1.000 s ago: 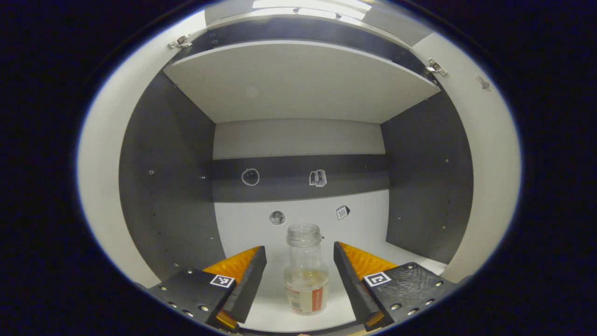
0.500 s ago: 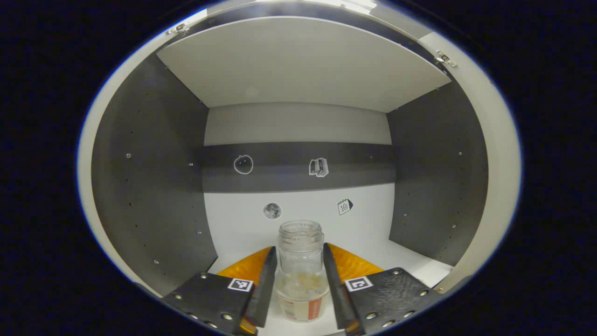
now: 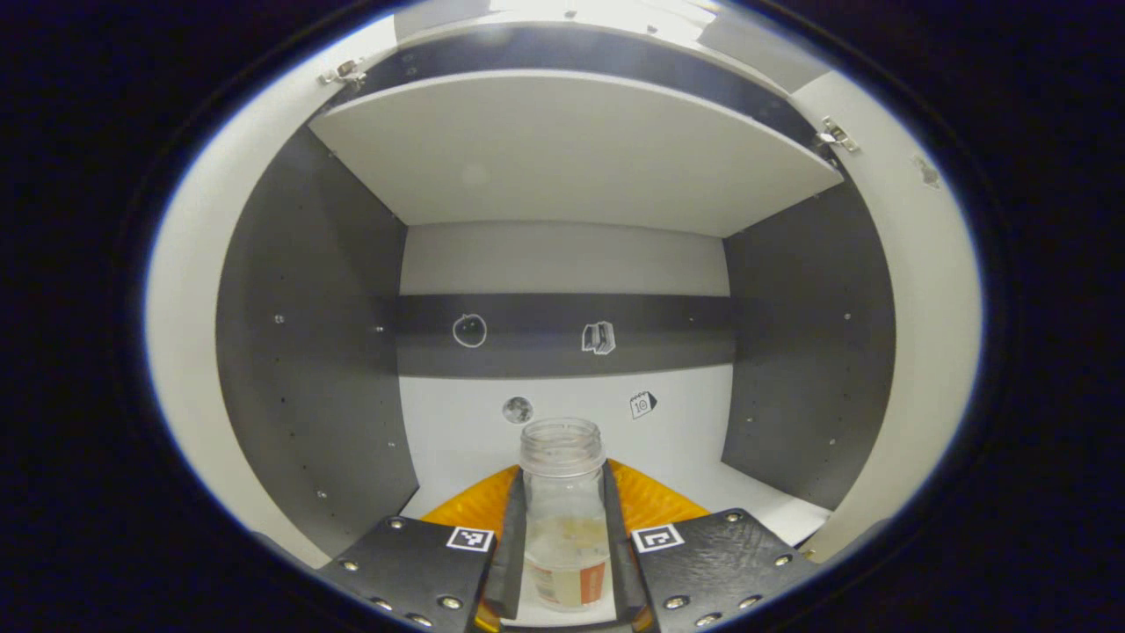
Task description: Grasp the bottle in the cabinet with the left hand and place it on the coaster, then close the right door with the right hand and the left door with the left hand.
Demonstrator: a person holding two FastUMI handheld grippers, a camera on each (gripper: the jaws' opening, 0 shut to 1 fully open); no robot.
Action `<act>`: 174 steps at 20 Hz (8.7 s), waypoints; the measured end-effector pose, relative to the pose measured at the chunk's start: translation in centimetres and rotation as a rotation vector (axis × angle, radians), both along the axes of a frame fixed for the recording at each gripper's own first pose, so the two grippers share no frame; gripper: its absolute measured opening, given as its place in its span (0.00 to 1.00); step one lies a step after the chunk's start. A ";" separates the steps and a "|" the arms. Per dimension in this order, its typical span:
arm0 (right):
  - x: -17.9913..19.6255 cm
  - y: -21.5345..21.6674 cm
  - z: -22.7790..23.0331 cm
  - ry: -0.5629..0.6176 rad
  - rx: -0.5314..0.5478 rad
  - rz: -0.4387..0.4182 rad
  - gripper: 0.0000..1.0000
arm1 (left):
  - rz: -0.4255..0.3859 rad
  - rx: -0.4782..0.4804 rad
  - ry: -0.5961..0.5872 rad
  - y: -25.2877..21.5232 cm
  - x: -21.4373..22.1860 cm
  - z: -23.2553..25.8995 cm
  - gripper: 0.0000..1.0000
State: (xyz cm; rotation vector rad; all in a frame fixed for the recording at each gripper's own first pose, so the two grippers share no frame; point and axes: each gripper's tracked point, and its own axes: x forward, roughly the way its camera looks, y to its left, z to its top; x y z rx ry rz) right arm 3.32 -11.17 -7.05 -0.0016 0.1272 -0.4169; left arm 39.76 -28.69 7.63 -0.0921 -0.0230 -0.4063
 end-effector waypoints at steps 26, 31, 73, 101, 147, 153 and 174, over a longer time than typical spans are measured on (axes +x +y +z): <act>-4.1 -1.7 -1.1 -0.011 0.068 0.215 0.97 | 0.037 -0.026 0.022 3.8 -17.2 -3.1 0.42; -4.7 -1.7 -1.7 -0.004 0.078 0.251 0.97 | 0.041 -0.043 0.042 4.1 -19.6 -5.3 0.43; -6.5 0.6 -8.7 0.157 0.037 0.311 0.96 | -0.004 0.043 0.210 -0.1 -30.3 -32.8 0.43; 3.9 1.0 5.7 -0.062 0.061 0.476 0.97 | 0.249 0.049 0.159 13.4 -37.3 -12.0 0.77; 12.1 14.9 9.6 -0.055 0.088 0.330 0.95 | 0.436 0.042 0.074 39.4 -30.7 -10.7 0.78; 14.3 20.1 9.1 -0.063 0.152 0.417 0.95 | 0.472 0.049 0.087 41.9 -31.2 -11.1 0.78; 11.3 20.6 4.0 0.018 0.039 0.429 0.95 | 0.409 0.009 0.103 41.6 -25.3 -6.3 0.79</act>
